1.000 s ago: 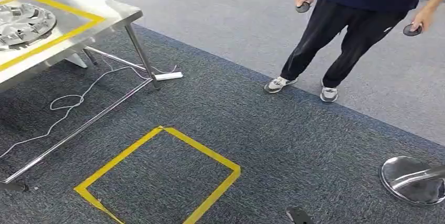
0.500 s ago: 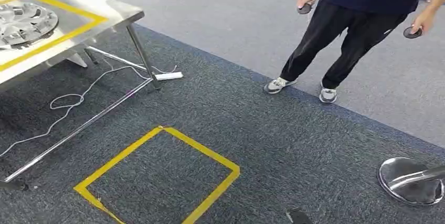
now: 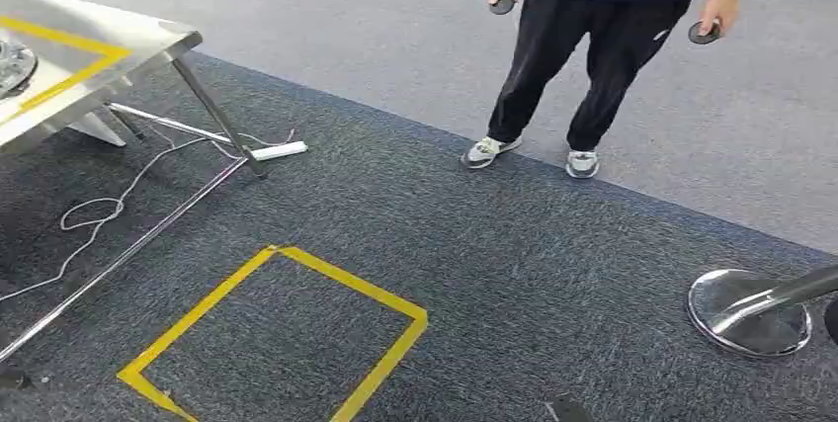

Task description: Take the parts from the cabinet and place them on the table.

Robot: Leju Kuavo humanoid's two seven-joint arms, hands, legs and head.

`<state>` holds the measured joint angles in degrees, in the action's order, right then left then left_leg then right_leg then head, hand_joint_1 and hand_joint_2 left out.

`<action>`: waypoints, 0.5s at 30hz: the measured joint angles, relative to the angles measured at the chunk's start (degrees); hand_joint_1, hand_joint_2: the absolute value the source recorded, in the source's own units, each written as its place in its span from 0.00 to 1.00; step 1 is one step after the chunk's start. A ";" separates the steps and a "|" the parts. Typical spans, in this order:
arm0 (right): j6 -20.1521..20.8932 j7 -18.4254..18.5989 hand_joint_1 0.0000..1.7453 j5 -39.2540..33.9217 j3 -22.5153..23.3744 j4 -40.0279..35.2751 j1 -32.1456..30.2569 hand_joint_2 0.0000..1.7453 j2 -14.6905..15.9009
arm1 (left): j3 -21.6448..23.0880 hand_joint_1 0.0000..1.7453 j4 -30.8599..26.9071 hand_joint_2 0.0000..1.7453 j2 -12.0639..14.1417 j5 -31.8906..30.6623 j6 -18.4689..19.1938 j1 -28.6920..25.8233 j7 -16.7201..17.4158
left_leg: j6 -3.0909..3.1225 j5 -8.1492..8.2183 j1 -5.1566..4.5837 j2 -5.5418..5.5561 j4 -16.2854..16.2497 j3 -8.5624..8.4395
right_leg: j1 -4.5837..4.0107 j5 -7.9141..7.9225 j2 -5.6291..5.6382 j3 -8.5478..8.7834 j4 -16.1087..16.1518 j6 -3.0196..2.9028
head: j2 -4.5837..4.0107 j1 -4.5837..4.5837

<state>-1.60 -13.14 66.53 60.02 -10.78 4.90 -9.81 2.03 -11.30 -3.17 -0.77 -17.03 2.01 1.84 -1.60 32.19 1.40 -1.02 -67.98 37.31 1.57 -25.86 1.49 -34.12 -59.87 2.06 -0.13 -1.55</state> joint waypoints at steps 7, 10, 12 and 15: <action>0.07 0.02 0.00 0.02 0.00 0.00 -0.07 0.00 0.00 | 0.00 0.00 0.09 0.00 0.04 -0.11 -0.02 -0.05 0.02 | 2.58 -5.28 -1.03 4.97 8.99 -5.28 | -0.82 0.71 4.02 -0.72 -0.04 0.06 | 0.00 0.07; 0.09 0.02 0.00 0.02 0.00 0.00 -0.19 0.00 0.02 | 0.00 0.00 0.13 0.00 0.02 -0.26 -0.02 0.13 0.02 | 1.95 -5.33 -1.32 4.04 9.83 -5.37 | -0.42 1.32 5.31 -1.13 0.61 1.22 | 0.00 0.09; 0.13 0.07 0.00 0.04 0.00 0.02 -0.47 0.00 0.04 | 0.00 0.00 0.13 0.00 -0.15 -0.31 0.00 0.08 0.07 | 2.64 -6.23 -0.87 2.74 10.88 -5.47 | -0.40 1.51 5.01 -1.86 0.59 1.84 | 0.00 0.17; 0.17 0.20 0.00 0.07 0.00 0.00 -0.20 0.00 0.04 | 0.00 0.00 0.13 0.00 0.00 -0.42 -0.04 -0.16 0.07 | 3.25 -6.27 -1.32 1.06 10.92 -5.45 | -0.84 -4.73 -0.59 -6.29 -9.80 2.30 | 0.00 0.83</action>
<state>-1.42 -12.94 66.60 60.02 -10.78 4.69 -9.77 2.03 -11.17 -3.17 -1.18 -17.07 1.85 1.90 1.65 25.92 0.08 0.03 -57.05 31.86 0.72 -30.59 0.90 -40.41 -69.68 4.36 -0.13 -0.72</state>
